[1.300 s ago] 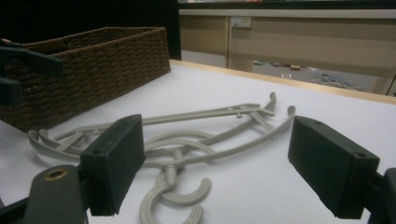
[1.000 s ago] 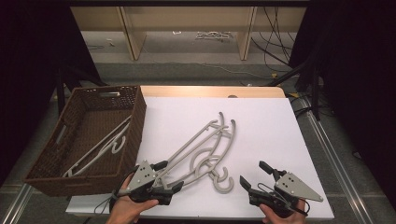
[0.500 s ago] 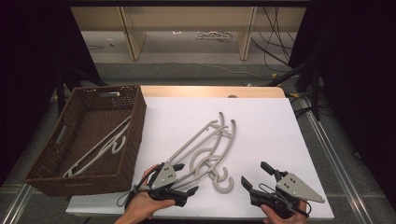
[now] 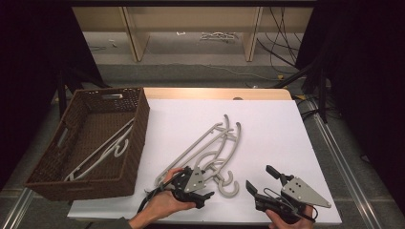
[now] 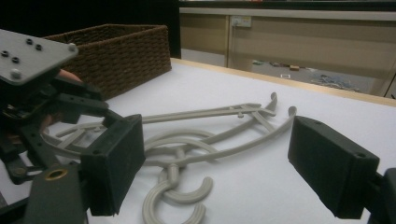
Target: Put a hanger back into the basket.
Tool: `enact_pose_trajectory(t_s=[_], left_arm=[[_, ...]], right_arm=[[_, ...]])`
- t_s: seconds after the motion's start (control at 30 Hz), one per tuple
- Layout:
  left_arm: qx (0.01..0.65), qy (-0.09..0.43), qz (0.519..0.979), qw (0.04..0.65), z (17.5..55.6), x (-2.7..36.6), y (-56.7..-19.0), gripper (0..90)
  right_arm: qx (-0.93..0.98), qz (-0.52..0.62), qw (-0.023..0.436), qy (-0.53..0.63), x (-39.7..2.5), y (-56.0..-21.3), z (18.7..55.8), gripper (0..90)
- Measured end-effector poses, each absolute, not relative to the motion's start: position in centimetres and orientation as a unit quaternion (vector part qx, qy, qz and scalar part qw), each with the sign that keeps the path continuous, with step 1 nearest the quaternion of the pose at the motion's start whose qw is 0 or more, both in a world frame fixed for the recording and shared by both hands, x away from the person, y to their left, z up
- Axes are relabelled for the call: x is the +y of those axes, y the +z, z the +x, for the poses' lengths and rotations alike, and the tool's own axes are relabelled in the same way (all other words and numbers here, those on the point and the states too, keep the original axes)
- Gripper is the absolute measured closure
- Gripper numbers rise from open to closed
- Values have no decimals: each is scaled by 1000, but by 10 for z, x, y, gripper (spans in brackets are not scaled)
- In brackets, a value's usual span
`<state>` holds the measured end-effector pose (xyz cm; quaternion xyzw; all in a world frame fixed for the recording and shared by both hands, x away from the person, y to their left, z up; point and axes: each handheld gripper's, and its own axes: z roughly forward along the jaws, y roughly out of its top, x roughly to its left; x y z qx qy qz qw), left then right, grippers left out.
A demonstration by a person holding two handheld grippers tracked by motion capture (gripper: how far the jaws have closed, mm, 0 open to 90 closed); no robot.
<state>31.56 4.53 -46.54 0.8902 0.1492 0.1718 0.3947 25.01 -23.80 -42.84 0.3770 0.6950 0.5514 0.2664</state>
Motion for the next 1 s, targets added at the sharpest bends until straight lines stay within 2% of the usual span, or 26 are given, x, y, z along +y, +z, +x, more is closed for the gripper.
enact_pose_trajectory(t_s=[0.23,0.4,1.0], left_arm=[[123,173,913,349,329,21,-466,324],[127,166,921,330,338,15,-467,344],[140,135,941,276,354,14,-474,459]], right_arm=[[696,374,264,553,-239,-428,250,197],[693,377,259,558,-239,-429,249,197],[690,378,264,558,-240,-429,249,197]])
